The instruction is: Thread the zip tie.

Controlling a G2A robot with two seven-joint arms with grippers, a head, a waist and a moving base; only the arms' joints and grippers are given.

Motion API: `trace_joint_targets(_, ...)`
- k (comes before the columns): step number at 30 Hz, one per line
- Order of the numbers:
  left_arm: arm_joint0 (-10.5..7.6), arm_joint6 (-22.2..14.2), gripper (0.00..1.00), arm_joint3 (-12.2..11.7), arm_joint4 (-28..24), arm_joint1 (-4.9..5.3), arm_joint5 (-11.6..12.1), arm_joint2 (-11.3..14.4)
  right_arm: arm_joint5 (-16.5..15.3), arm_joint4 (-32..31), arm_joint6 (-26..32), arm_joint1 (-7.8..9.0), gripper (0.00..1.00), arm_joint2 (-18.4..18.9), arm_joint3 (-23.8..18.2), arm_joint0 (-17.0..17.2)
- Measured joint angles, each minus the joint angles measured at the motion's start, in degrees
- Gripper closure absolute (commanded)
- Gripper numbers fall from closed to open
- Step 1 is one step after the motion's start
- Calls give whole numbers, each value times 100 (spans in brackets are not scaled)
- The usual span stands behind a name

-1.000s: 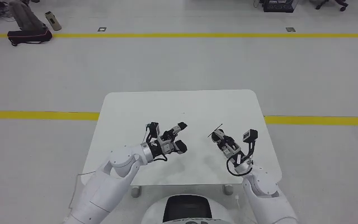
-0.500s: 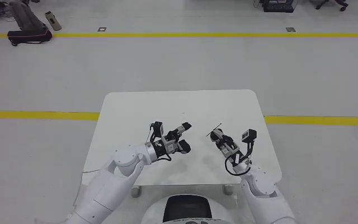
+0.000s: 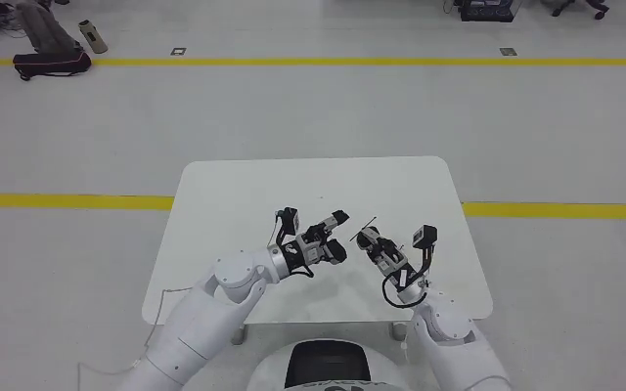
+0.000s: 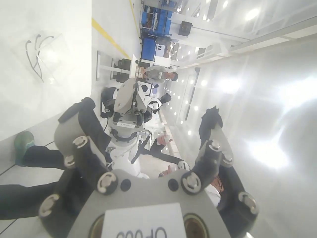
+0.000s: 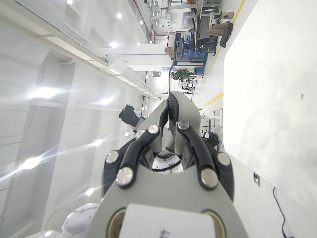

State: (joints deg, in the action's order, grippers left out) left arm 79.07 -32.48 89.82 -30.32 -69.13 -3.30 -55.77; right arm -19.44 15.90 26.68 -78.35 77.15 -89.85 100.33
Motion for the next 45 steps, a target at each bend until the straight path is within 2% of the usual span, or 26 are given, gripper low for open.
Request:
trace_joint_targets(10, -45, 178, 0, -19, 30, -20, 52, 157, -4, -356, -395, 18, 100, -97, -18, 55)
trace_joint_targets(19, -54, 176, 0, 3, 42, -19, 48, 163, 18, -455, -465, 21, 100, -118, -31, 47)
trace_joint_targets(25, -41, 319, 0, 34, 48, -30, 95, 236, 38, -752, -808, 22, 100, -220, 36, 36)
trace_joint_targets(30, -57, 369, 0, 43, 109, -28, 187, 249, 30, -755, -887, 24, 100, -229, 55, 24)
trace_joint_targets(36, -56, 372, 0, 42, 111, -28, 183, 249, 39, -759, -895, 24, 100, -232, 53, 19)
trace_joint_targets(45, -121, 564, 0, 13, 282, -33, 207, 308, -4, -565, -816, 39, 100, -256, 50, -10)
